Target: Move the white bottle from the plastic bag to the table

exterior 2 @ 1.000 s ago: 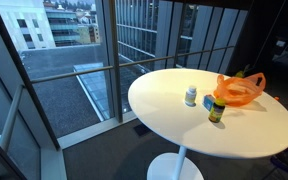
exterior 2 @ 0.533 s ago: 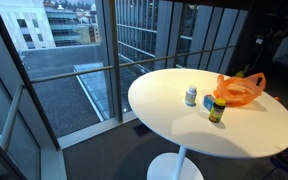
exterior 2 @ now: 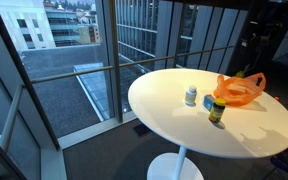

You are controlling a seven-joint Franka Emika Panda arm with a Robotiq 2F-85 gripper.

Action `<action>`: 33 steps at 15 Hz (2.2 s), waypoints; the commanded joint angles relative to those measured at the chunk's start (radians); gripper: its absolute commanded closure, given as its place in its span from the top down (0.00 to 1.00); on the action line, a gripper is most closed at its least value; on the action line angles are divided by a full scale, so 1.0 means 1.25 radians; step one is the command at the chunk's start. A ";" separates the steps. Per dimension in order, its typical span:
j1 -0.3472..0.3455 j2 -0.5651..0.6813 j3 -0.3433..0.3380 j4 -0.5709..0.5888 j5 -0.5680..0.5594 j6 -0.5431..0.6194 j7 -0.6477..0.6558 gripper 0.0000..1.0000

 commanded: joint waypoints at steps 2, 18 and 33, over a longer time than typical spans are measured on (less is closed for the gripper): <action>-0.017 0.084 -0.023 0.058 0.004 0.031 0.007 1.00; -0.033 0.192 -0.052 0.093 0.000 0.045 0.000 1.00; -0.090 0.212 -0.124 0.104 -0.061 0.132 0.027 1.00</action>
